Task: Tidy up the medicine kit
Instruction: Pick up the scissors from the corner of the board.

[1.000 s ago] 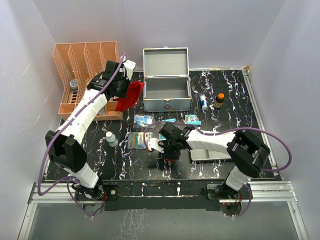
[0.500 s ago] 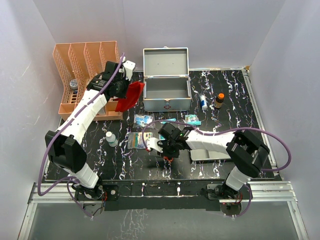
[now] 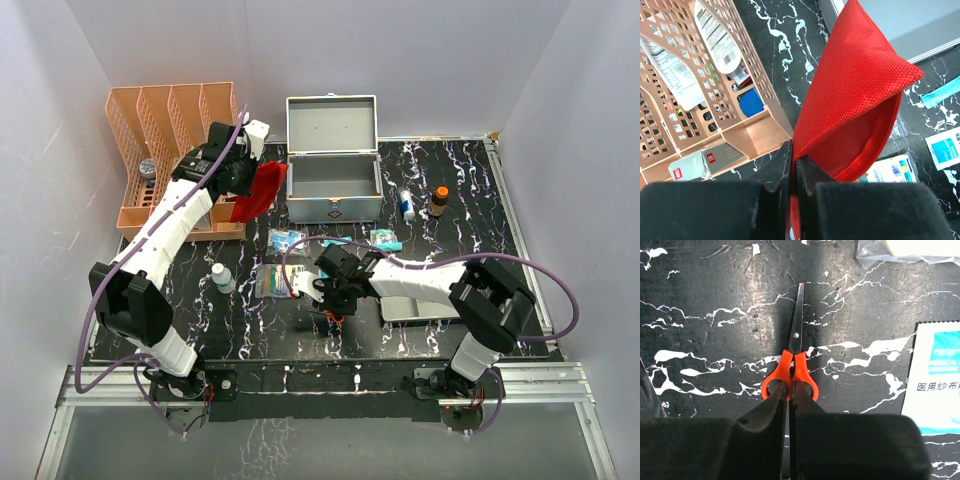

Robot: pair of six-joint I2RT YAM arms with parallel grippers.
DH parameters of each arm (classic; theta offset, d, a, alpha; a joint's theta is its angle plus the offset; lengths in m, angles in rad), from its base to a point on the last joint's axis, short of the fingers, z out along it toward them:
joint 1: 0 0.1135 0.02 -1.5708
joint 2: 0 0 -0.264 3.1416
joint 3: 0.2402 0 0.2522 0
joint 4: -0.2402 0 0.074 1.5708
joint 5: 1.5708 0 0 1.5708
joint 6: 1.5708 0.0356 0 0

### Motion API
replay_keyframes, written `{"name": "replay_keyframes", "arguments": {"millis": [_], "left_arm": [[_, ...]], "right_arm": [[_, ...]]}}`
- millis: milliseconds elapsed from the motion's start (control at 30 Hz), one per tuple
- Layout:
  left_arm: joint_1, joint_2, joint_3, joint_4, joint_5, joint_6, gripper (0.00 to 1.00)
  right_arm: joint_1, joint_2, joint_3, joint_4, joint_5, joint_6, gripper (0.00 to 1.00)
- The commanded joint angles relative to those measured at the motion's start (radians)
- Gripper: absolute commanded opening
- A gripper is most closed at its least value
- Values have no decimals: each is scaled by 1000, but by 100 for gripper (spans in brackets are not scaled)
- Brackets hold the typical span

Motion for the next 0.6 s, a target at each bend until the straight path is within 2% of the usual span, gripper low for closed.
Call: {"name": "replay_keyframes", "arguments": {"millis": [0, 567], "left_arm": [[6, -57, -7, 9, 12, -6, 0], [12, -42, 9, -7, 6, -10, 0]], "right_arm": [[7, 36, 2, -59, -39, 68, 0], [-11, -145, 143, -170, -32, 152, 0]]}}
